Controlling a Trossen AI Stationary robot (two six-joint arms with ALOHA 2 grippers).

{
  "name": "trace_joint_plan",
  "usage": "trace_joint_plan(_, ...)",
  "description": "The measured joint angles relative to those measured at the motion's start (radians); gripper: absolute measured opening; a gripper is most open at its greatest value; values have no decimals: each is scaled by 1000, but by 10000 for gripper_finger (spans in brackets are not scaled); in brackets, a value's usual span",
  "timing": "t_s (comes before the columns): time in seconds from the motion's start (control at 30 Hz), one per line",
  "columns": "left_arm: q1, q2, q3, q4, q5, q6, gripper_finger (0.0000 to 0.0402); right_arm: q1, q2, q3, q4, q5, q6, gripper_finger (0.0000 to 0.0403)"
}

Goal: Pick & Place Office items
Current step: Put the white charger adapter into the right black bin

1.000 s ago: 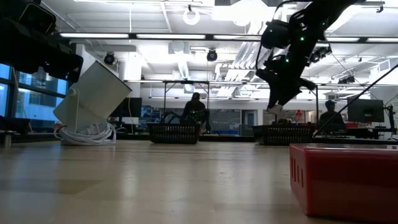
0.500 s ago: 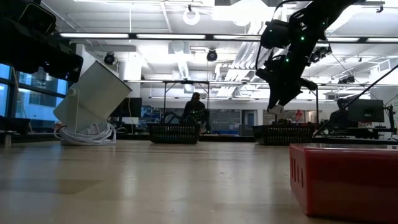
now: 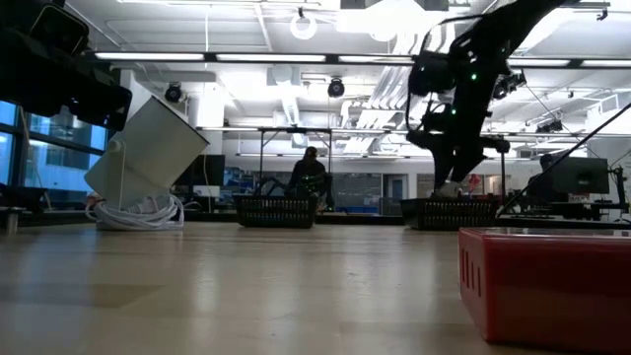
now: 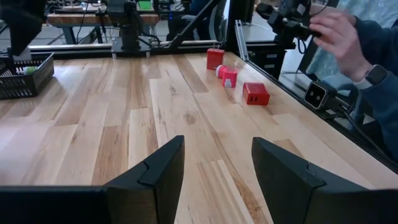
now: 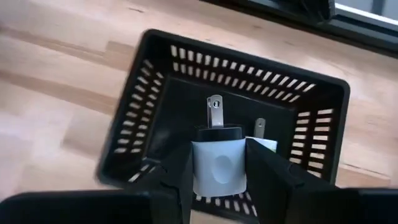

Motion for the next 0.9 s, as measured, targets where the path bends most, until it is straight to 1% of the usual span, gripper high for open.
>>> trace_joint_plan(0.13,0,0,0,0,0,0,180,-2,42,0,45,1,22,109)
trace_joint_plan(0.37,0,0,0,0,0,0,180,-2,112,0,41,3,122,109)
trace_joint_plan(0.57,0,0,0,0,0,0,180,-2,169,0,43,2,162,109)
trace_joint_plan(0.9,0,0,0,0,0,0,180,-3,199,0,42,4,186,113)
